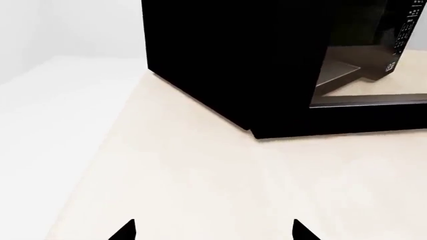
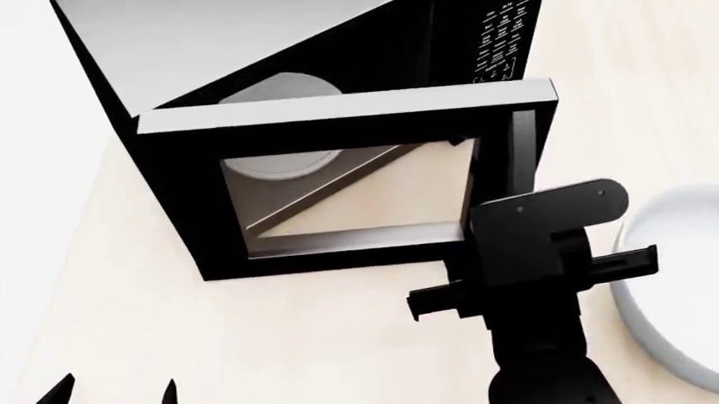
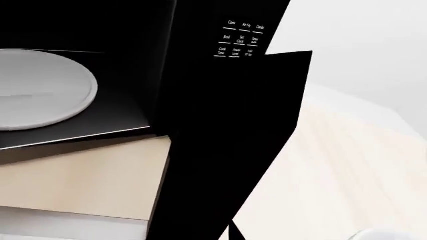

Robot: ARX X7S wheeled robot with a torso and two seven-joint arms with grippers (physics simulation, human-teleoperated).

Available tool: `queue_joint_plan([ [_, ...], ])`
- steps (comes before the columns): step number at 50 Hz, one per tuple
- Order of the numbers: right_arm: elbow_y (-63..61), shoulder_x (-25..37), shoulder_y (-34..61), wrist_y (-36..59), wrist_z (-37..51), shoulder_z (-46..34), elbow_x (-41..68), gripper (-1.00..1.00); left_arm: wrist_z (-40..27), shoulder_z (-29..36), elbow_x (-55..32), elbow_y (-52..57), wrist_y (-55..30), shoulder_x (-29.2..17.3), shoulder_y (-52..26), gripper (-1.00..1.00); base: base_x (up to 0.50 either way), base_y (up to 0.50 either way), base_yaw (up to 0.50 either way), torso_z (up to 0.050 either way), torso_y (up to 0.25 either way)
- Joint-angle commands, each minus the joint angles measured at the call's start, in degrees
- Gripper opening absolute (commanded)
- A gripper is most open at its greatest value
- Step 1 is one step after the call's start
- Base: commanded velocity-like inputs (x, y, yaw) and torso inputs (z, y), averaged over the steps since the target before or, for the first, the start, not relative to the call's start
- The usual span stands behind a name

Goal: Open the microwave.

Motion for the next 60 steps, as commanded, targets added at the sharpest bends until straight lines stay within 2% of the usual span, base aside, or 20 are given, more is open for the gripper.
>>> queue_joint_plan([
  [1, -6.8, -1.1, -0.6, -1.5, -2.0, -1.5, 8.3, -1.0, -0.3, 0.1, -1.1, -0.4, -0.2, -0.1, 0.2, 1.0, 0.0, 0.0, 0.0, 0.0, 0.0],
  [20, -6.2, -0.5, -2.1, -3.8, -2.0, -1.1, 8.3, -1.0, -0.6, 0.5, -1.3, -0.5, 0.0, -0.3, 0.1, 1.0, 0.0, 0.0, 0.0, 0.001, 0.003],
  [21, -6.3, -0.6, -2.3, -3.9, -2.0, -0.6, 8.6, 1.0, -0.7, 0.5, -1.3, -0.4, -0.1, -0.4, 0.1, 1.0, 0.0, 0.0, 0.0, 0.0, 0.01],
  [33, -7.0, 0.1, -4.5, -5.0, -2.1, 0.4, 9.5, 1.0, -0.9, 0.5, -1.6, 0.2, 0.0, -0.7, 0.4, 1.0, 0.0, 0.0, 0.0, 0.001, 0.002],
  [46, -6.0, 3.2, -6.9, -8.4, -2.7, 7.2, 11.1, 1.0, -1.2, 0.5, -1.8, 0.4, 0.0, -0.9, 0.3, 1.0, 0.0, 0.0, 0.0, 0.0, 0.001],
  [60, -17.1, 6.7, -9.6, -4.5, -0.9, 13.1, 15.5, 1.0, -1.3, 0.7, -2.3, 0.3, 0.0, -1.1, 0.2, 1.0, 0.0, 0.0, 0.0, 0.0, 0.0],
])
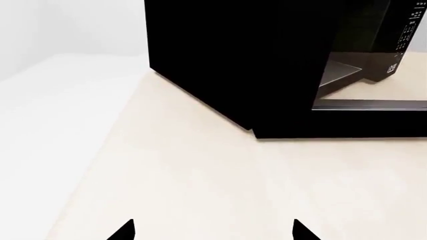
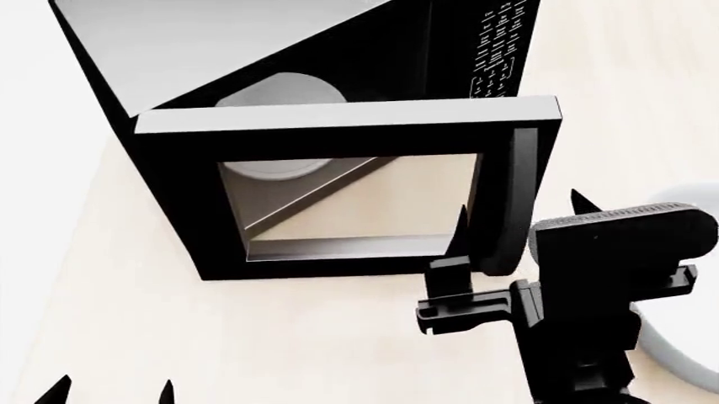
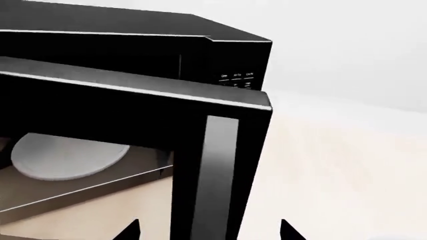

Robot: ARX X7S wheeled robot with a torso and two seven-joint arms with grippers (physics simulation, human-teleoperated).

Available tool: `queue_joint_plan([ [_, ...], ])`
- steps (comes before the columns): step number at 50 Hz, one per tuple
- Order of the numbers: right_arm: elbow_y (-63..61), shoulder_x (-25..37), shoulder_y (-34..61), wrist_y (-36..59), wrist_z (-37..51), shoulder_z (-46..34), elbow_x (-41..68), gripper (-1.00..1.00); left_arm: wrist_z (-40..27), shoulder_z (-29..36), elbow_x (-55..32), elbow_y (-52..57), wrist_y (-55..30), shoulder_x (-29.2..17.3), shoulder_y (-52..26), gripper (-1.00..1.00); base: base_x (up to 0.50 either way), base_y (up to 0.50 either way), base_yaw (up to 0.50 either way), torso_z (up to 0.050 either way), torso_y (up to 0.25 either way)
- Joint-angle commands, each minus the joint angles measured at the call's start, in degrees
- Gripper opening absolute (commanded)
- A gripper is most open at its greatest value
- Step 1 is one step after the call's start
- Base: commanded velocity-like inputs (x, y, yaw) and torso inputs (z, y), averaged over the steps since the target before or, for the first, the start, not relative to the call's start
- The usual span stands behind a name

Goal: Open the microwave.

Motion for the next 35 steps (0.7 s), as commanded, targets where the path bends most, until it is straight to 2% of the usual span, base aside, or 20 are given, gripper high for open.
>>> queue_joint_plan([
  [1, -7.4, 2.3, -1.7, 2.7, 1.3, 4.2, 3.3, 1.0, -0.2, 0.1, -0.8, -0.1, -0.1, -0.2, 0.1, 1.0, 0.0, 0.0, 0.0, 0.0, 0.0],
  [13, -19.6, 4.6, 2.8, 18.1, 5.8, 10.9, 13.3, 1.0, -0.5, 0.5, -0.7, 0.2, -0.1, -0.3, 0.3, 1.0, 0.0, 0.0, 0.0, 0.0, 0.0],
  [14, -22.8, 5.9, 5.3, 21.8, 7.1, 10.8, 14.5, 1.0, -0.5, 0.6, -0.7, 0.2, 0.0, -0.3, 0.3, 1.0, 0.0, 0.0, 0.0, 0.0, 0.0],
  [19, -26.6, 4.6, 12.8, 32.2, 11.3, 14.5, 20.9, 1.0, -0.5, 0.6, -0.8, 0.4, 0.0, -0.5, 0.4, 1.0, 0.0, 0.0, 0.0, 0.0, 0.0],
  [24, -27.9, 0.4, 22.2, 44.4, 15.2, 21.1, 30.8, 1.0, -0.6, 0.7, -0.8, 0.4, 0.1, -0.6, 0.4, 1.0, 0.0, 0.0, 0.0, 0.0, 0.0],
  [29, -21.6, 3.5, 31.9, 45.3, 35.0, 21.5, 55.6, 1.0, -0.6, 0.8, -0.9, 1.1, 0.2, -0.8, 0.8, 1.0, 0.0, 0.0, 0.0, 0.0, 0.0],
  [32, -18.4, 4.9, 36.6, 44.5, 40.1, 18.3, 60.0, 1.0, -0.6, 1.0, -0.9, 1.1, 0.2, -0.8, 0.8, 1.0, 0.0, 0.0, 0.0, 0.0, 0.0],
  [35, -16.2, 5.6, 40.2, 44.2, 41.0, 15.0, 60.2, 1.0, -0.6, 0.9, -1.2, 1.1, 0.1, -0.8, 0.7, 1.0, 0.0, 0.0, 0.0, 0.0, 0.0],
])
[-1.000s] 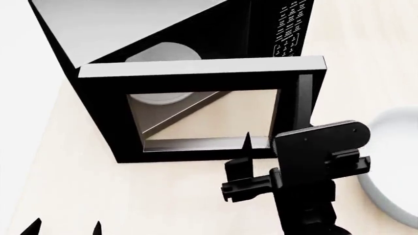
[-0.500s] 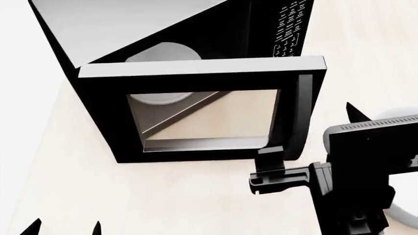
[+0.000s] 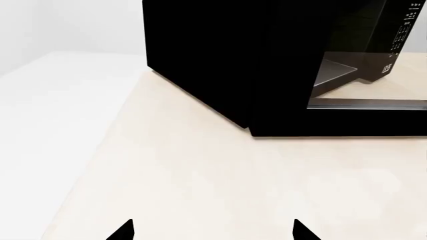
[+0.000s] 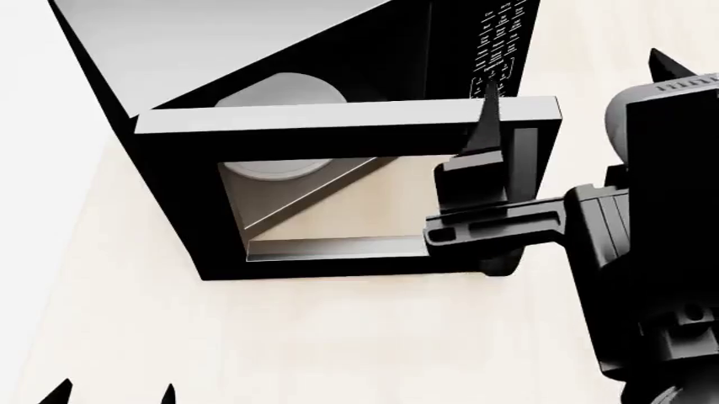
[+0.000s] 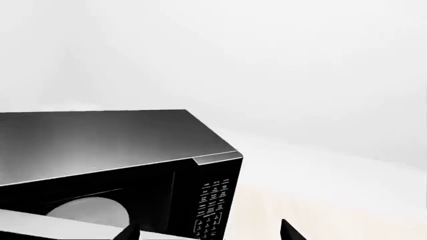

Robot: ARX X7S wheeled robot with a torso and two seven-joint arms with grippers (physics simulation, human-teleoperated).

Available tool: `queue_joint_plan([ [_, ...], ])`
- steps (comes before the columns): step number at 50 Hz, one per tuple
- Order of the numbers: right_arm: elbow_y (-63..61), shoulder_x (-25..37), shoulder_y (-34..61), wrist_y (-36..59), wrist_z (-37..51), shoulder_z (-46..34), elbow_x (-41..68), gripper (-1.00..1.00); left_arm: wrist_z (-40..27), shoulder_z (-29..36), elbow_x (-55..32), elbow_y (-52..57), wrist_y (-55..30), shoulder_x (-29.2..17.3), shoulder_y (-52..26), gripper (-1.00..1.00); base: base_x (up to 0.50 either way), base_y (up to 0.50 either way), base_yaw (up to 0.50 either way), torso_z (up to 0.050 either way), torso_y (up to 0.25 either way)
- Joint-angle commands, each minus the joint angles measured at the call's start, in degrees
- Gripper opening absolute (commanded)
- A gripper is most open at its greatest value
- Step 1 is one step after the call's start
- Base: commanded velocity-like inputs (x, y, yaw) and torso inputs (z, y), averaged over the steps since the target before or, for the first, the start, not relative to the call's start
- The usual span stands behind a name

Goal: Open the microwave.

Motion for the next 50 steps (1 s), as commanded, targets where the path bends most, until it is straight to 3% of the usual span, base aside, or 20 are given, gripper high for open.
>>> queue_joint_plan([
  [1, 5.4, 2.5, 16.3, 6.3, 15.3, -3.9, 18.8, 1.0, -0.1, 0.2, -0.4, 0.2, 0.0, -0.2, 0.1, 1.0, 0.0, 0.0, 0.0, 0.0, 0.0],
  [8, 14.4, 3.3, 24.3, 6.2, 15.2, -12.6, 19.0, 1.0, 0.0, 0.5, -0.5, -0.3, 0.1, -0.1, -0.2, 1.0, 0.0, 0.0, 0.0, 0.0, 0.0],
  [18, 32.1, 4.7, 34.2, 2.2, -3.2, -31.8, 0.9, 1.0, 0.2, 0.5, -1.1, -0.5, -0.1, -0.3, -0.5, 1.0, 0.0, 0.0, 0.0, 0.0, 0.0],
  [27, 46.9, 2.0, 42.8, 0.6, -13.2, -44.9, -7.4, 1.0, 0.0, 0.3, -1.6, 0.1, -0.2, -0.6, -0.3, 1.0, 0.0, 0.0, 0.0, 0.0, 0.0],
  [29, 52.5, -0.5, 43.8, 4.7, -11.0, -43.3, -5.8, 1.0, 0.0, 0.3, -1.8, 0.1, -0.2, -0.6, -0.3, 1.0, 0.0, 0.0, 0.0, 0.0, 0.0],
  [36, 62.4, -3.4, 44.4, 4.0, -11.8, -40.4, -3.7, 1.0, -0.1, 0.5, -1.6, -0.1, 0.0, -0.6, -0.3, 1.0, 0.0, 0.0, 0.0, 0.0, 0.0],
  [50, 71.5, -6.0, 46.2, 0.7, -17.7, -46.6, -6.8, 1.0, -0.2, 1.0, -1.3, -0.7, 0.2, -0.6, -0.6, 1.0, 0.0, 0.0, 0.0, 0.0, 0.0],
])
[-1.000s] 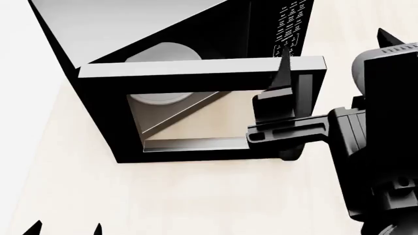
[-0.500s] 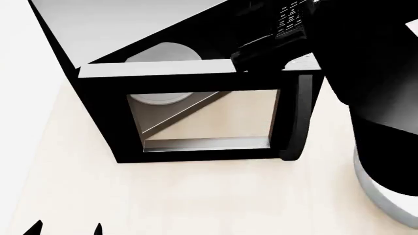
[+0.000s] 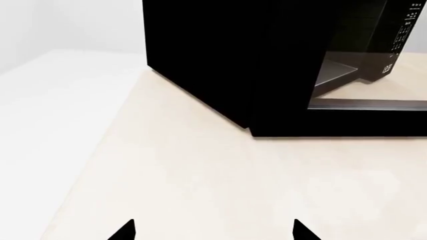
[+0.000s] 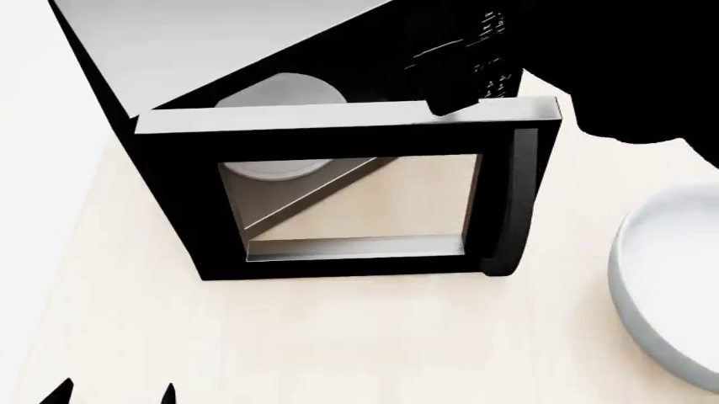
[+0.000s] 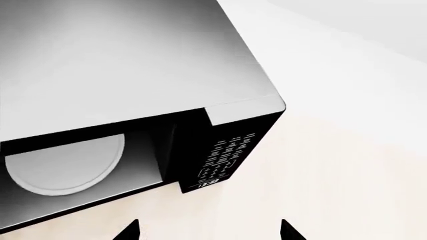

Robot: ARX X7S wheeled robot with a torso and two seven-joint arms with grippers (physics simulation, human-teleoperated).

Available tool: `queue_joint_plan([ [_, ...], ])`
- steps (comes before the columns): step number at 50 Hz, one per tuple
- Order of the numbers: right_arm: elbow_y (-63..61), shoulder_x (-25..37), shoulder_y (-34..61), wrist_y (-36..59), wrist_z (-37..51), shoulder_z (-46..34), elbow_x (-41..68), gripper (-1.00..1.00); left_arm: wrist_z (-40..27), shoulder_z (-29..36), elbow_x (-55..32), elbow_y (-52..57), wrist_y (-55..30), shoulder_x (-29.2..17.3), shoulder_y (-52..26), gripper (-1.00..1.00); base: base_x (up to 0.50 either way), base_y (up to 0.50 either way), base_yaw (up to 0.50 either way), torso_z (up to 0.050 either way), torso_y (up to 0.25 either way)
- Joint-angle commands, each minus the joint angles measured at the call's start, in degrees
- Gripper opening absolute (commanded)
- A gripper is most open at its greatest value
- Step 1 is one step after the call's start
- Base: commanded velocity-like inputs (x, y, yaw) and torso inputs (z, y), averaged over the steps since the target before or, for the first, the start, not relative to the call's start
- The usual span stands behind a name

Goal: Open the microwave.

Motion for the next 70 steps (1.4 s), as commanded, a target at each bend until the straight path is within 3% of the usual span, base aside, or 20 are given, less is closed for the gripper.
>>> queue_joint_plan([
  [1, 9.3, -2.7, 2.5, -1.4, -4.3, -3.9, -1.6, 1.0, 0.3, 0.4, -0.6, -0.6, 0.1, 0.0, -0.2, 1.0, 0.0, 0.0, 0.0, 0.0, 0.0],
  [23, 19.5, -5.8, 3.1, -6.9, -10.0, -9.1, -5.5, 1.0, 0.1, 0.5, -1.2, -0.1, 0.0, -0.4, -0.1, 1.0, 0.0, 0.0, 0.0, 0.0, 0.0],
  [43, 20.0, -5.6, 1.8, -4.5, -10.8, -10.1, -4.0, 1.0, -0.1, 0.8, -1.3, 0.2, 0.2, -0.7, 0.0, 1.0, 0.0, 0.0, 0.0, 0.0, 0.0],
  [59, 15.9, -4.3, 4.8, 4.8, -5.2, -8.2, 2.5, 1.0, -0.3, 1.1, -1.3, 0.4, 0.3, -0.9, 0.2, 1.0, 0.0, 0.0, 0.0, 0.0, -0.001],
  [70, 16.1, -2.7, 8.8, 5.2, 0.3, -13.9, 12.6, 1.0, -0.4, 1.0, -1.8, 0.9, 0.3, -1.3, 0.4, 1.0, 0.0, 0.0, 0.0, 0.0, 0.0],
])
